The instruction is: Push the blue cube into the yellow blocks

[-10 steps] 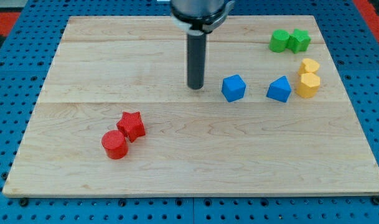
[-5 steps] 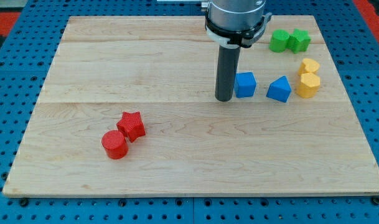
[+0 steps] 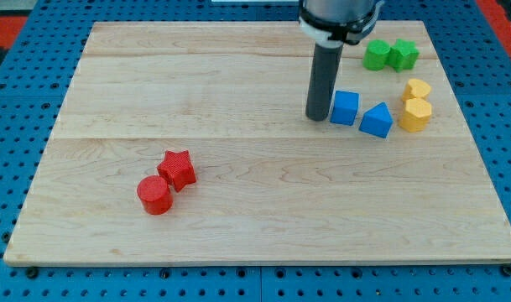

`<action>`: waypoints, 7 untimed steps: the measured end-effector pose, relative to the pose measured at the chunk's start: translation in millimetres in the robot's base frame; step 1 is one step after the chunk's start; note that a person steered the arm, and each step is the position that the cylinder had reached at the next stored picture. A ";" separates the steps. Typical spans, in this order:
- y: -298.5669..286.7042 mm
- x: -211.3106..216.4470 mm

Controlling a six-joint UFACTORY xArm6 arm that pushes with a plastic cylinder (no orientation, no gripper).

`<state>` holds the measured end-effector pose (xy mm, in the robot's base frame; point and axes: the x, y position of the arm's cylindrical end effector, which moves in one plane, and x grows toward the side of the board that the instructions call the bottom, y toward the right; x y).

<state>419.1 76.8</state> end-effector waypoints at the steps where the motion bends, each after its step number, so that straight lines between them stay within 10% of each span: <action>1: 11.9 12.5; 7: 30.3 -63.4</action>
<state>355.7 107.1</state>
